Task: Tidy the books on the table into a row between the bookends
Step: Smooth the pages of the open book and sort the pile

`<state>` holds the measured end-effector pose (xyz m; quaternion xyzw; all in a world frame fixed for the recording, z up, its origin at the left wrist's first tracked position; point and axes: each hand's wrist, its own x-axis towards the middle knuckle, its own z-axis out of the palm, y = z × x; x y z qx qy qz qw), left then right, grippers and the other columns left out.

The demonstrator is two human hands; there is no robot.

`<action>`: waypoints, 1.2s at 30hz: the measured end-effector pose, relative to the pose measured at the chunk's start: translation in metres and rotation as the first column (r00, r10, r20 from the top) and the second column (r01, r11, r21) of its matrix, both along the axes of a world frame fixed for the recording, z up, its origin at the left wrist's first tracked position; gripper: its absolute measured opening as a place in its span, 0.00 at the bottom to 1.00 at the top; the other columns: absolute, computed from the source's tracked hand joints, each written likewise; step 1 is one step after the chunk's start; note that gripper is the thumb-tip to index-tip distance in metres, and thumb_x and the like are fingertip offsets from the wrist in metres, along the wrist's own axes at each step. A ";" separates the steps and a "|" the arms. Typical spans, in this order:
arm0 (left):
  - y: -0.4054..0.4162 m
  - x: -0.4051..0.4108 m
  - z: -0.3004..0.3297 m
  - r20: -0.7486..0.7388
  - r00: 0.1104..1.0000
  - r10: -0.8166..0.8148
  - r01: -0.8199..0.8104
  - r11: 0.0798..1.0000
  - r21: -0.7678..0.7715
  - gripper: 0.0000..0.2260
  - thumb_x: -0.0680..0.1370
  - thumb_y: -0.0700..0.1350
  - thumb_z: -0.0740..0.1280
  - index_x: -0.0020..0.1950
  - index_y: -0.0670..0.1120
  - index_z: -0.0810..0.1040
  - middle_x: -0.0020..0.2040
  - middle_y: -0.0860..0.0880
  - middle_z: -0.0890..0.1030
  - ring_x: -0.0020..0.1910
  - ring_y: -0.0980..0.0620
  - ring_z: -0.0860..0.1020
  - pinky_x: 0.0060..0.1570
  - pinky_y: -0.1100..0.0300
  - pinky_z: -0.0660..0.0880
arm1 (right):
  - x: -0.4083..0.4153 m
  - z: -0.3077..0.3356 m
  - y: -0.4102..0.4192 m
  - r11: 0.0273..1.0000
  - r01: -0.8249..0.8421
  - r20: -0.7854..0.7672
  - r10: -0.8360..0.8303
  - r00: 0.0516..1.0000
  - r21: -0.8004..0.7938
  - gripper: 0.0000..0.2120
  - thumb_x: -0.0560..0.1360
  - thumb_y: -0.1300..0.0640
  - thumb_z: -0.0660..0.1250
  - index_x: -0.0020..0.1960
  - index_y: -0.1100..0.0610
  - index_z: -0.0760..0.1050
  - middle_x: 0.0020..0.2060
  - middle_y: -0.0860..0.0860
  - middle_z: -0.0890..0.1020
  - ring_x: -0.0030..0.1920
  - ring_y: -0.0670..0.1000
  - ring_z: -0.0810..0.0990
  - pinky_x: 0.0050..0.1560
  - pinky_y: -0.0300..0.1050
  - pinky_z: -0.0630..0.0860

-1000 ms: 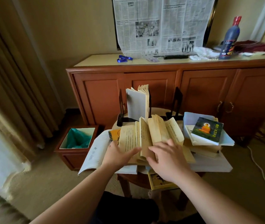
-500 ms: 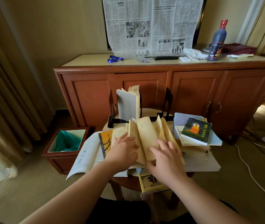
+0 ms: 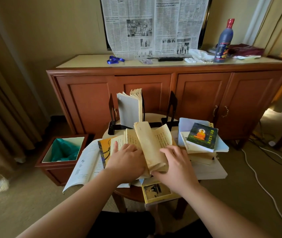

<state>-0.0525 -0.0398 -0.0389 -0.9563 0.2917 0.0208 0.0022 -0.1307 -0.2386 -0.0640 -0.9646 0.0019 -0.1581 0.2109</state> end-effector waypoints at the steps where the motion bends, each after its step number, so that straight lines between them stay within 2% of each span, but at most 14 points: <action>1: 0.001 -0.002 0.002 0.000 1.000 0.018 -0.018 1.000 -0.016 0.22 0.80 0.63 0.58 0.73 0.59 0.70 0.68 0.52 0.74 0.74 0.46 0.67 0.77 0.28 0.46 | 0.001 0.000 0.001 1.000 -0.004 -0.008 0.004 1.000 0.016 0.38 0.68 0.31 0.71 0.72 0.48 0.70 0.68 0.45 0.69 0.65 0.52 0.67 0.62 0.49 0.75; 5: 0.003 -0.002 0.010 0.018 0.998 0.054 -0.054 0.998 -0.023 0.29 0.81 0.63 0.61 0.80 0.60 0.59 0.69 0.52 0.74 0.74 0.45 0.67 0.77 0.29 0.41 | 0.003 -0.001 0.005 0.989 0.032 -0.030 -0.028 0.999 0.145 0.29 0.75 0.37 0.70 0.70 0.49 0.71 0.66 0.43 0.69 0.65 0.48 0.67 0.60 0.42 0.76; 8: -0.004 0.000 0.012 0.044 0.997 0.069 -0.068 0.997 -0.023 0.28 0.80 0.67 0.59 0.77 0.56 0.65 0.67 0.52 0.76 0.73 0.46 0.70 0.78 0.28 0.42 | 0.003 -0.003 0.006 0.957 0.091 0.003 -0.096 0.995 0.276 0.19 0.80 0.46 0.69 0.67 0.51 0.74 0.64 0.44 0.72 0.65 0.47 0.73 0.54 0.33 0.75; 11: -0.013 -0.002 0.008 0.008 0.996 0.084 -0.084 0.996 -0.010 0.37 0.75 0.77 0.56 0.79 0.59 0.64 0.72 0.49 0.73 0.74 0.45 0.69 0.77 0.28 0.41 | 0.001 -0.005 0.009 0.931 0.129 0.042 -0.152 0.987 0.340 0.14 0.83 0.46 0.64 0.63 0.54 0.74 0.62 0.46 0.72 0.62 0.49 0.78 0.50 0.36 0.83; 14: -0.015 -0.001 0.006 -0.025 0.996 0.089 -0.087 0.995 0.040 0.40 0.71 0.81 0.55 0.79 0.61 0.64 0.76 0.46 0.67 0.77 0.43 0.65 0.76 0.26 0.40 | 0.003 -0.004 0.007 0.899 0.170 0.076 -0.219 0.973 0.404 0.12 0.84 0.50 0.63 0.63 0.55 0.71 0.63 0.49 0.71 0.64 0.54 0.79 0.46 0.38 0.84; 17: -0.007 0.002 0.004 -0.038 0.993 0.108 -0.104 0.990 0.092 0.43 0.68 0.83 0.55 0.79 0.66 0.60 0.78 0.49 0.65 0.78 0.43 0.62 0.71 0.20 0.39 | 0.009 -0.002 0.002 0.892 0.242 0.026 -0.272 0.962 0.381 0.17 0.82 0.56 0.67 0.69 0.51 0.67 0.66 0.49 0.69 0.66 0.56 0.77 0.43 0.37 0.83; 20: 0.003 0.006 0.001 -0.072 0.989 0.126 -0.116 0.984 0.132 0.49 0.65 0.85 0.53 0.82 0.68 0.44 0.80 0.52 0.64 0.80 0.43 0.59 0.66 0.17 0.35 | 0.011 -0.002 0.002 0.899 0.245 0.003 -0.264 0.965 0.363 0.24 0.81 0.58 0.68 0.73 0.47 0.64 0.67 0.48 0.68 0.66 0.53 0.76 0.40 0.34 0.82; 22: 0.007 0.010 0.003 -0.080 0.992 0.101 -0.087 0.984 0.157 0.50 0.65 0.85 0.53 0.81 0.68 0.39 0.80 0.50 0.63 0.80 0.42 0.58 0.66 0.18 0.34 | 0.011 -0.006 0.002 0.921 0.225 -0.011 -0.234 0.972 0.318 0.24 0.81 0.59 0.68 0.74 0.48 0.67 0.65 0.48 0.70 0.65 0.51 0.77 0.41 0.34 0.82; 24: 0.009 0.013 0.007 -0.096 0.992 0.080 -0.062 0.983 0.170 0.47 0.67 0.84 0.54 0.81 0.70 0.40 0.80 0.47 0.62 0.81 0.40 0.57 0.66 0.18 0.34 | 0.009 -0.009 0.001 0.950 0.214 -0.074 -0.203 0.976 0.229 0.21 0.81 0.58 0.68 0.73 0.50 0.71 0.62 0.48 0.73 0.62 0.51 0.79 0.46 0.38 0.84; 26: 0.009 0.017 0.010 -0.086 0.993 0.081 -0.067 0.985 0.156 0.39 0.72 0.79 0.55 0.80 0.73 0.45 0.80 0.46 0.61 0.81 0.40 0.56 0.67 0.18 0.34 | 0.007 -0.009 0.001 0.968 0.214 -0.161 -0.192 0.968 0.130 0.20 0.81 0.53 0.67 0.73 0.50 0.73 0.60 0.47 0.72 0.60 0.51 0.77 0.49 0.41 0.82; 29: 0.001 0.020 0.009 -0.048 0.994 0.096 -0.089 0.986 0.138 0.27 0.79 0.72 0.51 0.79 0.73 0.54 0.81 0.46 0.60 0.82 0.41 0.56 0.68 0.18 0.34 | 0.004 -0.006 0.002 0.978 0.201 -0.237 -0.208 0.949 -0.055 0.19 0.81 0.45 0.64 0.70 0.47 0.75 0.60 0.48 0.69 0.61 0.51 0.72 0.50 0.40 0.74; 32: -0.013 0.023 0.007 -0.089 0.995 0.054 -0.040 0.988 0.149 0.27 0.80 0.72 0.52 0.79 0.68 0.61 0.84 0.49 0.55 0.83 0.40 0.53 0.66 0.19 0.32 | 0.003 -0.002 0.003 0.944 0.180 -0.167 -0.232 0.958 -0.278 0.15 0.80 0.44 0.65 0.63 0.47 0.81 0.62 0.50 0.69 0.63 0.54 0.66 0.61 0.47 0.72; 33: -0.016 0.026 0.007 -0.117 0.992 0.044 -0.027 0.988 0.150 0.28 0.80 0.72 0.53 0.78 0.66 0.63 0.84 0.50 0.57 0.83 0.40 0.53 0.67 0.20 0.33 | 0.004 0.000 0.004 0.933 0.161 -0.145 -0.217 0.965 -0.320 0.14 0.80 0.46 0.65 0.61 0.48 0.82 0.63 0.50 0.69 0.63 0.54 0.65 0.62 0.50 0.70; 36: -0.023 0.040 0.009 -0.121 0.993 0.004 0.016 0.986 0.167 0.33 0.76 0.76 0.56 0.77 0.63 0.66 0.78 0.52 0.68 0.80 0.42 0.61 0.67 0.19 0.34 | 0.014 -0.002 0.003 0.957 -0.026 -0.199 -0.034 0.979 -0.288 0.13 0.81 0.53 0.64 0.63 0.50 0.81 0.66 0.48 0.72 0.67 0.54 0.67 0.66 0.51 0.68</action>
